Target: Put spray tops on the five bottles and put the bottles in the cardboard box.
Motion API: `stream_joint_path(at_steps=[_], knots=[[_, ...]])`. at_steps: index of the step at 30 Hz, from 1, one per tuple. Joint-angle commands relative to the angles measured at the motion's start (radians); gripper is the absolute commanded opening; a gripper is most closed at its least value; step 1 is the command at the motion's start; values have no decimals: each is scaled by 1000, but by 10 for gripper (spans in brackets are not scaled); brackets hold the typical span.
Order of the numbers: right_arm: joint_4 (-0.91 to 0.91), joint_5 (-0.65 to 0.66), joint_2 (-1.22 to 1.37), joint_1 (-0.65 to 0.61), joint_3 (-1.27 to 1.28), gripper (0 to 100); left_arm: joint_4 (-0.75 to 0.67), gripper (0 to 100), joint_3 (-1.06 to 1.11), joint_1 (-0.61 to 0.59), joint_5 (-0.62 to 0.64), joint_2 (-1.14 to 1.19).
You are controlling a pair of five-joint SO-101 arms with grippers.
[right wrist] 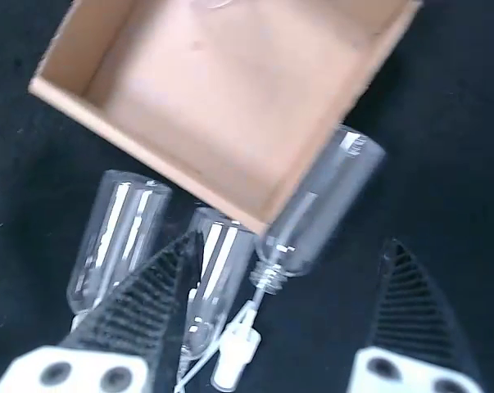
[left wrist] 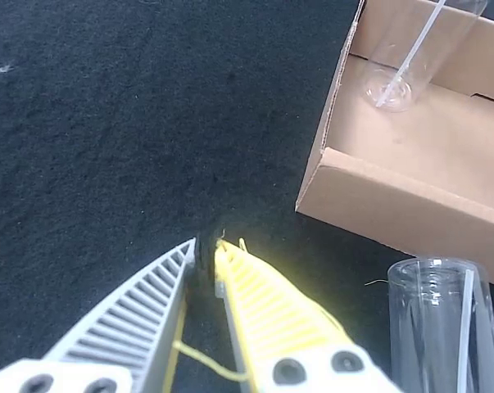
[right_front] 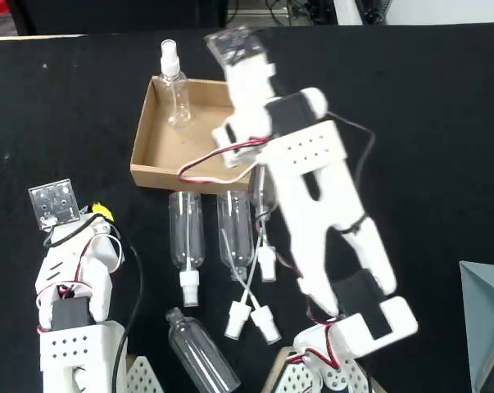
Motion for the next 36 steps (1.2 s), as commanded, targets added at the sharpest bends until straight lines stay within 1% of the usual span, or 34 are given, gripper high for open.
stream_joint_path(at_steps=[1,7,12,15,18,36], knots=[[3,-12,-102,81,24,286,0,33,-21,-10,-9,-14],[-101,-12,-154,146,179,286,0,33,-21,-10,-9,-14],[-207,-15,-162,163,308,286,0,33,-19,-10,-9,-14],[-249,-63,-162,166,349,286,0,33,-19,-10,-9,-14],[-282,-83,-156,166,378,286,0,33,-19,-10,-9,-14],[-601,-86,-148,163,638,286,0,33,-18,-8,-9,-14]])
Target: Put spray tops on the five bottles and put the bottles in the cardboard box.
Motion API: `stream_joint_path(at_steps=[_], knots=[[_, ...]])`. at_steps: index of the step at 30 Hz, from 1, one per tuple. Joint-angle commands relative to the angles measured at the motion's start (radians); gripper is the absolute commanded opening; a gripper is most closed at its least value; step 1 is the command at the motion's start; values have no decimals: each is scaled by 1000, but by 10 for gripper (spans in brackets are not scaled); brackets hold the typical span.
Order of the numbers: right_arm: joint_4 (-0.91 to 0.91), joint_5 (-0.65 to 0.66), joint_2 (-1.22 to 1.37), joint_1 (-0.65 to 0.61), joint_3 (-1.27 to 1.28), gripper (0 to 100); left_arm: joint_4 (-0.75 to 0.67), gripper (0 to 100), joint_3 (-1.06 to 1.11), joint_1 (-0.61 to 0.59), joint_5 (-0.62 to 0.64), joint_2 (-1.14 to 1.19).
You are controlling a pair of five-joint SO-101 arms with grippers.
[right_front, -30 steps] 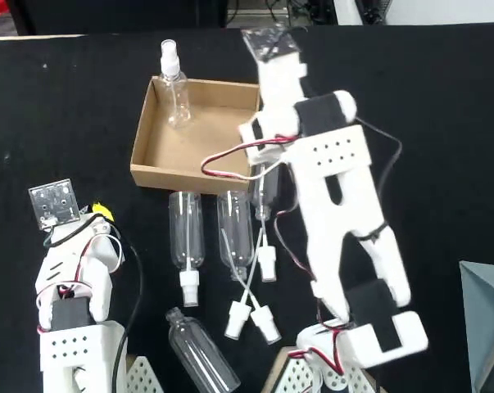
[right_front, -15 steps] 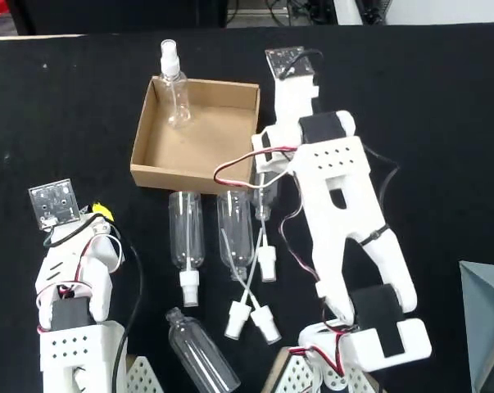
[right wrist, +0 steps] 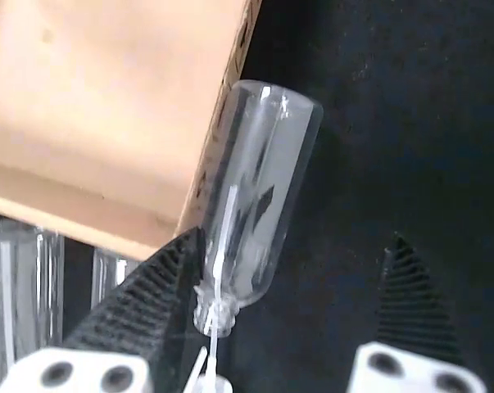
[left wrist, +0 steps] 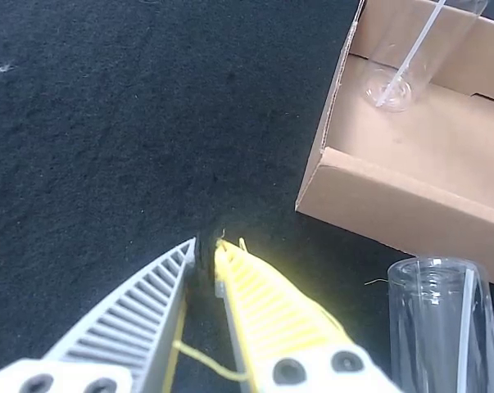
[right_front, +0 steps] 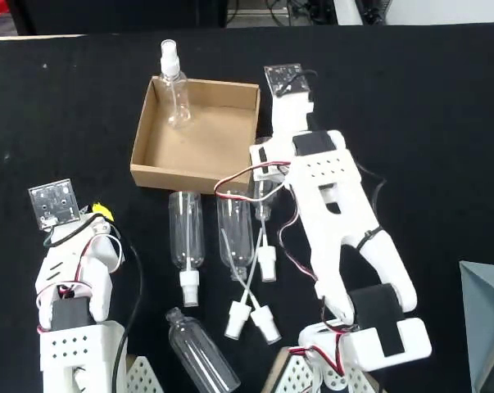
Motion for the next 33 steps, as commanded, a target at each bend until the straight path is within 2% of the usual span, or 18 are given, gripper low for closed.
stream_joint_path(at_steps=[1,22,28,33], knots=[[-74,-8,-48,20,16,286,0,33,-18,-8,-9,-14],[-84,-8,334,48,-208,282,0,33,-18,-8,-9,-14],[-84,-6,395,89,-268,128,0,33,-18,-8,-9,-14],[-51,2,397,89,-277,73,0,33,-18,-8,-9,-14]])
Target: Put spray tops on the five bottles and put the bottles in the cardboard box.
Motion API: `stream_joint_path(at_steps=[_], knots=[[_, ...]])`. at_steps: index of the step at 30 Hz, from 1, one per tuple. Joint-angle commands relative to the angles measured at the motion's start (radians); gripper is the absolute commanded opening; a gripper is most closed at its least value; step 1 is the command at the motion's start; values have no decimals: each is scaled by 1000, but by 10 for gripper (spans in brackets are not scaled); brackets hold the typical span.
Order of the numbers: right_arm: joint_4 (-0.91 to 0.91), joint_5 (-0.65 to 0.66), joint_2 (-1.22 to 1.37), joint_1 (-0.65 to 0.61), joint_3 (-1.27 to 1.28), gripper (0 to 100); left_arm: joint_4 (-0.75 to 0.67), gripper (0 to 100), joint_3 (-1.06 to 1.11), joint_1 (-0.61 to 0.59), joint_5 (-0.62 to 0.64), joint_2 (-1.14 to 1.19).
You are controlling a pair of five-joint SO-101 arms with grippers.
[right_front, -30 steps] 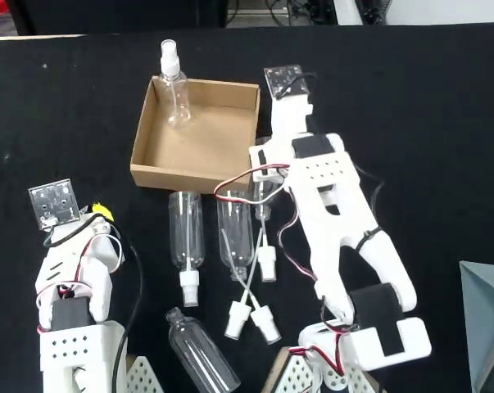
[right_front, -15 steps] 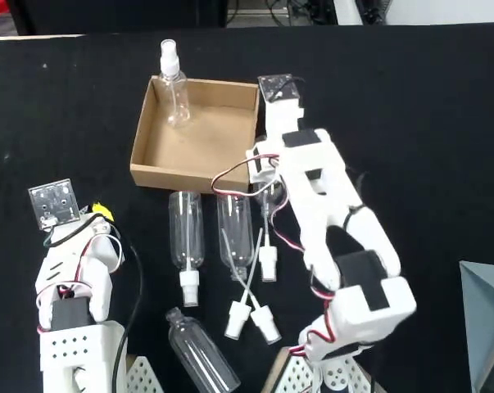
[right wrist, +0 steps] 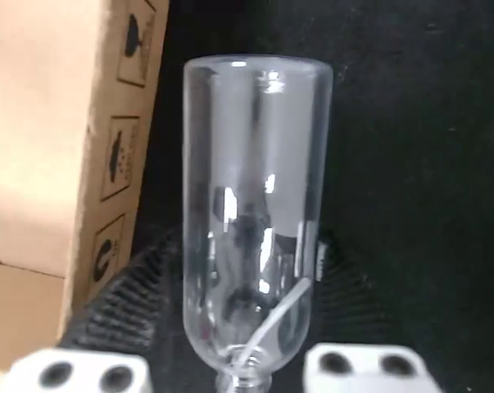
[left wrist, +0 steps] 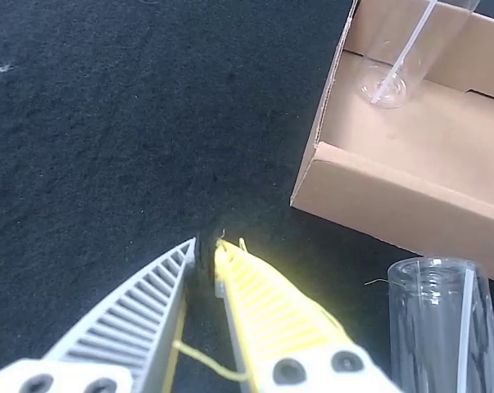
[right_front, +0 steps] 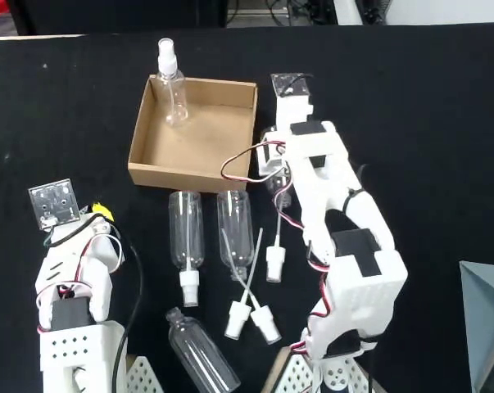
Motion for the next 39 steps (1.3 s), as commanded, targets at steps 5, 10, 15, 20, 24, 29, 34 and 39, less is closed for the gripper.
stream_joint_path(at_steps=[5,10,15,20,24,29,34,39], knots=[[149,-5,-12,28,-154,57,0,33,-18,-8,-9,-14],[247,-6,-12,78,-225,60,0,33,-18,-8,-9,-14],[330,-8,-12,98,-295,60,0,33,-18,-8,-9,-14],[404,-26,-12,129,-361,60,0,33,-16,-8,-9,-14],[410,-161,-12,193,-377,60,0,33,-16,-8,-9,-14],[493,-250,-12,213,-426,60,0,33,-16,-8,-9,-14],[554,-356,-10,213,-484,60,0,33,-16,-8,-9,-14],[612,-460,-8,215,-490,60,0,33,-16,-8,-9,-14]])
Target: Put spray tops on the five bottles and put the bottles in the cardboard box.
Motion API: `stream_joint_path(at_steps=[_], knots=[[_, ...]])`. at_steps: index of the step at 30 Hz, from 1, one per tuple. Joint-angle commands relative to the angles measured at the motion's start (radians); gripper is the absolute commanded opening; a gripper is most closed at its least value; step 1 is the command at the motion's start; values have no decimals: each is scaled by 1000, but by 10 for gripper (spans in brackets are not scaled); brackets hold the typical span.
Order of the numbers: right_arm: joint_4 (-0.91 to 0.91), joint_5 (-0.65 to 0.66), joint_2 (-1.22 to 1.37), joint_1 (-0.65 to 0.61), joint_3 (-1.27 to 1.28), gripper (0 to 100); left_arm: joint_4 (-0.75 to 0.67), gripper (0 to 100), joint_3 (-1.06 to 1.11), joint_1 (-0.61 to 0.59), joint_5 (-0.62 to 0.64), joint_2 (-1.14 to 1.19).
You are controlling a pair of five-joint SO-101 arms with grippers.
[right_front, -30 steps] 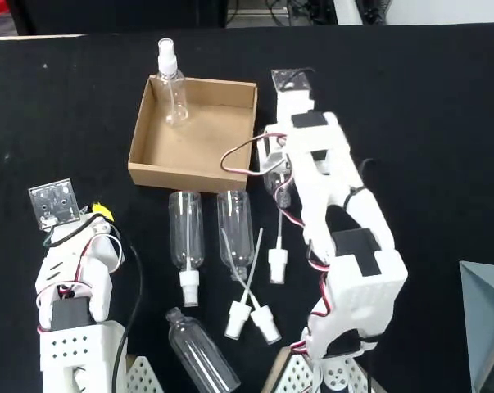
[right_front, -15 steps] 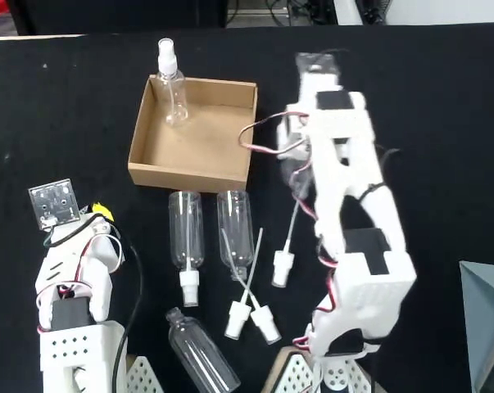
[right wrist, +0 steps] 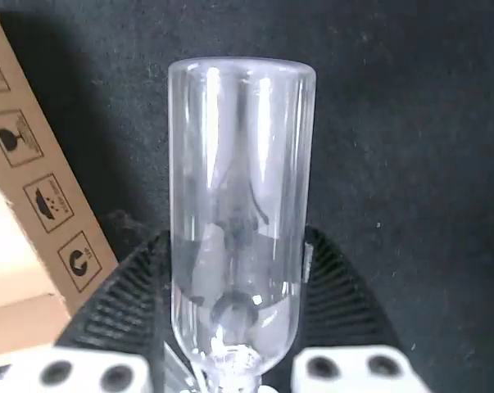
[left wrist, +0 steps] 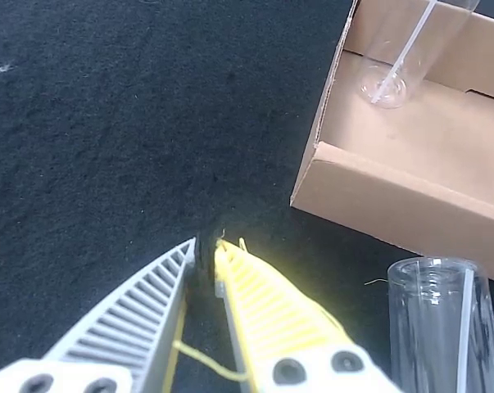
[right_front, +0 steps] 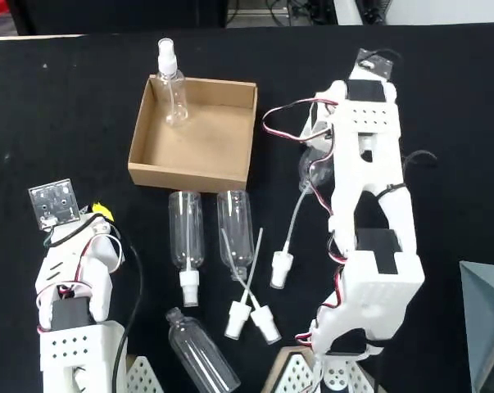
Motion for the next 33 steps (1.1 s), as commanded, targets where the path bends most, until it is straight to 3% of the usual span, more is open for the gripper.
stream_joint_path(at_steps=[1,12,25,33], knots=[[46,-49,-10,28,-58,58,0,33,-16,-8,-9,-14],[150,-58,27,86,22,57,0,33,-16,-8,-9,-14],[114,-130,122,158,53,63,0,33,-16,-8,-9,-14],[109,-196,120,152,56,300,0,33,-16,-8,-9,-14]])
